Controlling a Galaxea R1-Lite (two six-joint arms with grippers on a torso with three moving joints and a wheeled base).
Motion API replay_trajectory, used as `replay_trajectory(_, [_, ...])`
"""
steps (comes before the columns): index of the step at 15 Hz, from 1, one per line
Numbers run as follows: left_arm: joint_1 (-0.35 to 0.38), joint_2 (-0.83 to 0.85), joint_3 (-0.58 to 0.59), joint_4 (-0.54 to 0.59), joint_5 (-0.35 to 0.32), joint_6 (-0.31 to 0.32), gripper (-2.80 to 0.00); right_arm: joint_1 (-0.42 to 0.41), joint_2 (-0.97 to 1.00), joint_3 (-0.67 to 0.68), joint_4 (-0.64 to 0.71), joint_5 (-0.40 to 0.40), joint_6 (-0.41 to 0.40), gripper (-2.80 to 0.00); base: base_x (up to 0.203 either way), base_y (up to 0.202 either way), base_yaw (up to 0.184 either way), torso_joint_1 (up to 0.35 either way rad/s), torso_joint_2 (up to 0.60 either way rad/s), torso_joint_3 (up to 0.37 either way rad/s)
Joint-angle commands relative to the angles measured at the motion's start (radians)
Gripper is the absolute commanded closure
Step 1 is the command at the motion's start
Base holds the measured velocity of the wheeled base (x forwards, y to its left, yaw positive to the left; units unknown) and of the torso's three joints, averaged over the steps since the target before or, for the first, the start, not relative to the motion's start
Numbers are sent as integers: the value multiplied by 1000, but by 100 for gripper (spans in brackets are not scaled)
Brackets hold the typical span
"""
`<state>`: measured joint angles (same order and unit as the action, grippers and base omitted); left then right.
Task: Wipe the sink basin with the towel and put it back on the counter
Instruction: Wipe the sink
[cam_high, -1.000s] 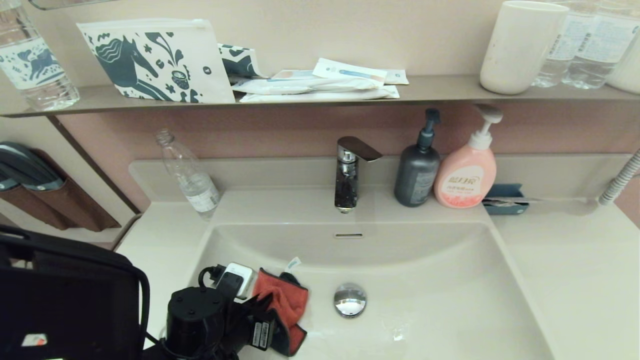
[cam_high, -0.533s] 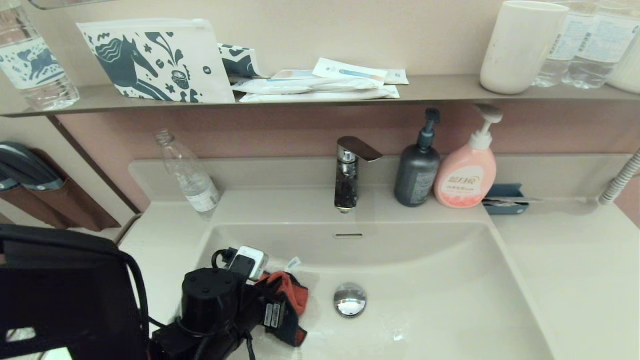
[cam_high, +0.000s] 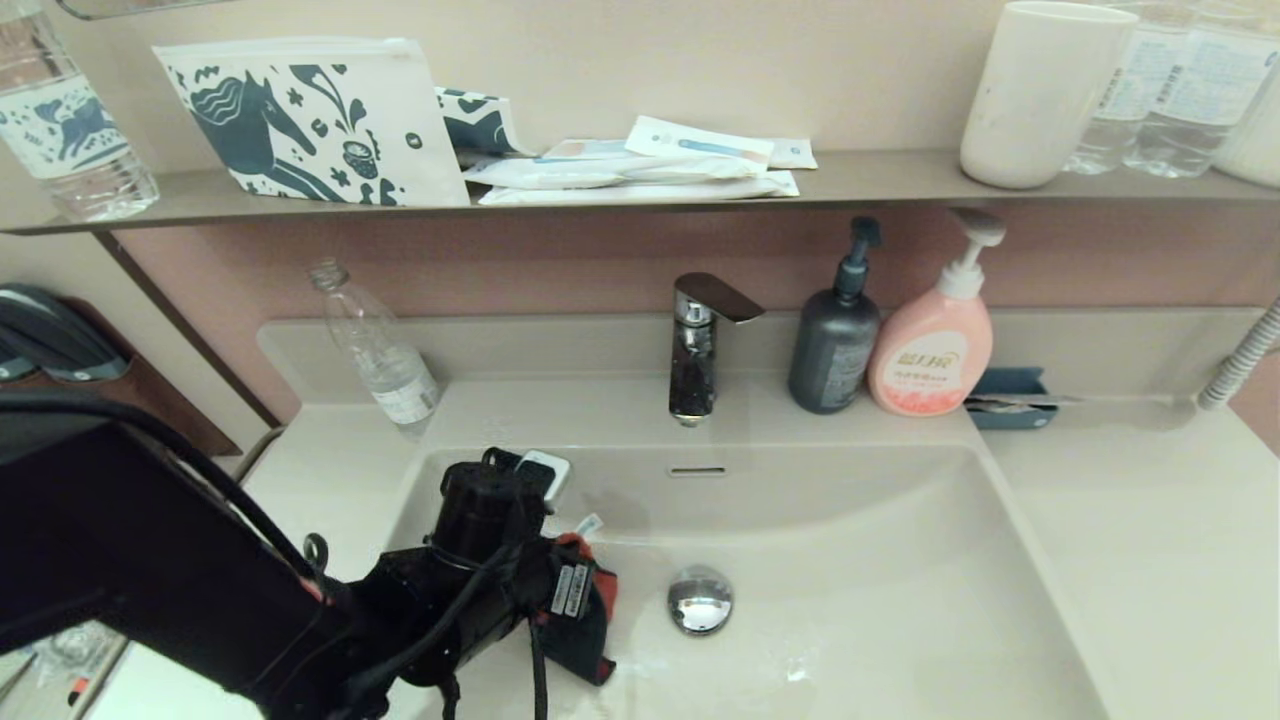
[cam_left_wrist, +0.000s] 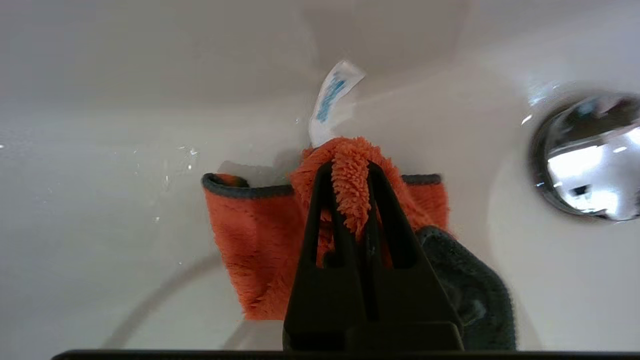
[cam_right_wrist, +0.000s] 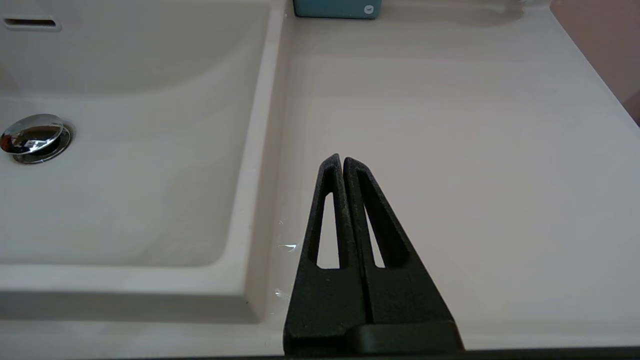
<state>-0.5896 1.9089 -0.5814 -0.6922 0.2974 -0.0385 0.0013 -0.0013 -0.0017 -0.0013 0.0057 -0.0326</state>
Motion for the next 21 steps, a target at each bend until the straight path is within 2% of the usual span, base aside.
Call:
replay_trajectory(1, [53,11,-111,198,-19,2,0,0,1,0,0,0,0,0,0,0,0,0,0,0])
replay_trajectory(3, [100,39,-177,316,-61,13,0,0,1,0,0,0,0,0,0,0,0,0,0,0])
replay_trajectory(8, [185,118,-201,324,-77,49,0,0,1,0,0,0,-1,0,0,0,0,0,0,0])
replay_trajectory(11, [185,108,-163,332,-74,66,0,0,1,0,0,0,-1,0,0,0,0,0,0,0])
replay_trajectory(13, [183,97,-99,332,-66,75,0,0,1,0,0,0,-1,0,0,0,0,0,0,0])
replay_trajectory(17, [160,7,-8,342,-59,74,0,0,1,0,0,0,0,0,0,0,0,0,0,0])
replay_trajectory(19, [139,-40,39,385,-47,66,0,0,1,0,0,0,-1,0,0,0,0,0,0,0])
replay_trajectory(21, [100,-73,79,430,-27,27,0,0,1,0,0,0,0,0,0,0,0,0,0,0])
